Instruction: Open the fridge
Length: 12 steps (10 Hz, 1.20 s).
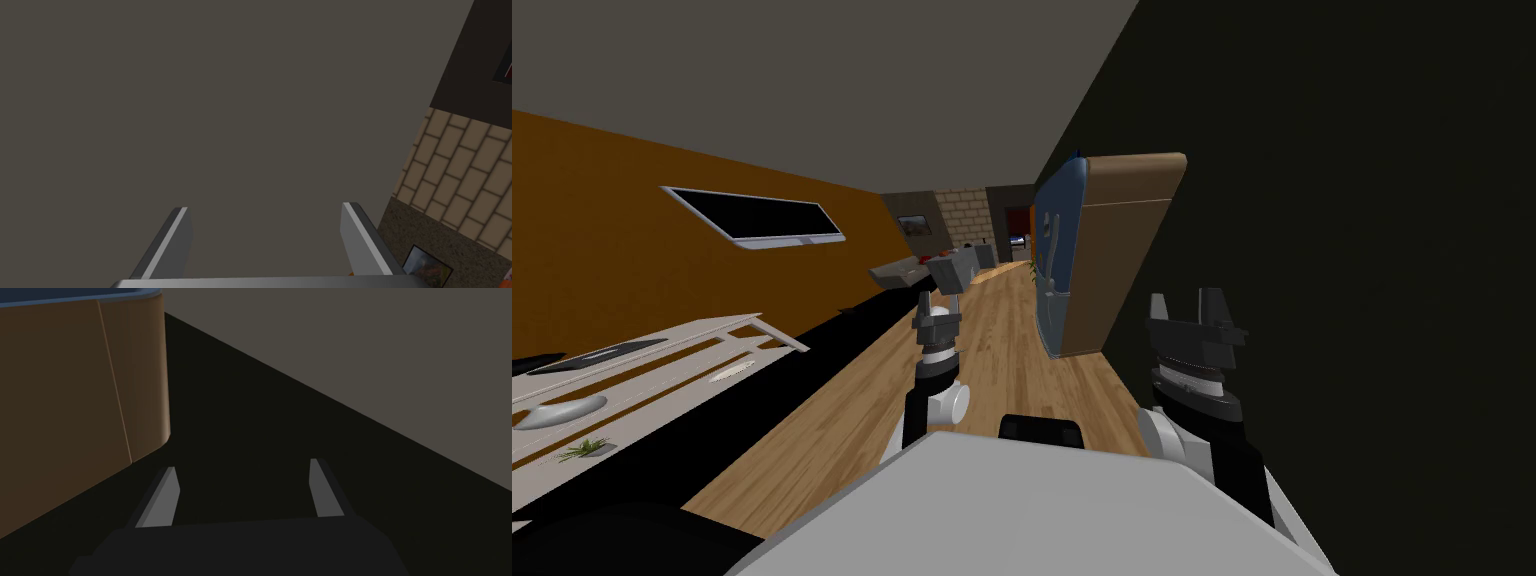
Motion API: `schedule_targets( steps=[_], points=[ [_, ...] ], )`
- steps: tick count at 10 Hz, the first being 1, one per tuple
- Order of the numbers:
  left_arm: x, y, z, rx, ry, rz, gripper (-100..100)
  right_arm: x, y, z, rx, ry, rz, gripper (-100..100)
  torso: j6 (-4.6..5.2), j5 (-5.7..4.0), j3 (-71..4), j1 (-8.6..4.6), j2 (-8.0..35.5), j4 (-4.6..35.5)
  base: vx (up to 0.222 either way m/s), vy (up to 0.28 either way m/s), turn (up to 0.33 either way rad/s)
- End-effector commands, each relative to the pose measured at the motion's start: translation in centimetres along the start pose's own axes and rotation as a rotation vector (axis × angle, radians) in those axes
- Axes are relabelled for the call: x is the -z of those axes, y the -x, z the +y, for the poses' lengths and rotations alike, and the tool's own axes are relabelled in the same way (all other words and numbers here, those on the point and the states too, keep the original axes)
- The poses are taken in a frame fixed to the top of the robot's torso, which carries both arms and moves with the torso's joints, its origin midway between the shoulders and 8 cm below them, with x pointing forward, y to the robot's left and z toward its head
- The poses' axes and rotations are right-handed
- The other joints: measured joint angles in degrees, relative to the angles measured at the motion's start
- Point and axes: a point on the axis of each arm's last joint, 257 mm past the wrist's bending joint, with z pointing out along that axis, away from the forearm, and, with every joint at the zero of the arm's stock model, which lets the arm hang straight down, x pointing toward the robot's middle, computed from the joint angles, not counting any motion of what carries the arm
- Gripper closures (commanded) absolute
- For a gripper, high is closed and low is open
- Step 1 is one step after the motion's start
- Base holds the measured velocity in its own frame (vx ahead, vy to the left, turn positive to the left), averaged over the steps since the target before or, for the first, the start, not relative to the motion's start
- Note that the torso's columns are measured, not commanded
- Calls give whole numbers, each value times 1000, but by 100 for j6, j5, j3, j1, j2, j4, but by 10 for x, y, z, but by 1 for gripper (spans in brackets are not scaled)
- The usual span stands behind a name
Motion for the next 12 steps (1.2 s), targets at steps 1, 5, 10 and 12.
schedule_targets(
  steps=[1, 5, 10, 12],
  points=[
    [0, 0, 0, 0, 0, 0, 0, 0, 0, 0, 0, 0, 0, 0, 0, 0, -467, 0, 232, 235, 0, 0, 0],
    [0, 0, 0, 0, 0, 0, 0, 0, 0, 0, 0, 0, 0, 0, 0, 0, -3692, 0, 1845, 1846, 0, 0, 0],
    [0, 0, 0, 0, 0, 0, 0, 0, -7, -3, -26, -8, 39, -100, 0, 0, -7919, 0, 3962, 3960, 5, -1, -4],
    [0, 0, 0, 0, 0, 0, 0, 0, -17, -11, -93, -27, 86, -100, 0, -2, -8431, -7, 4198, 4202, 49, -24, -32]
  ],
)
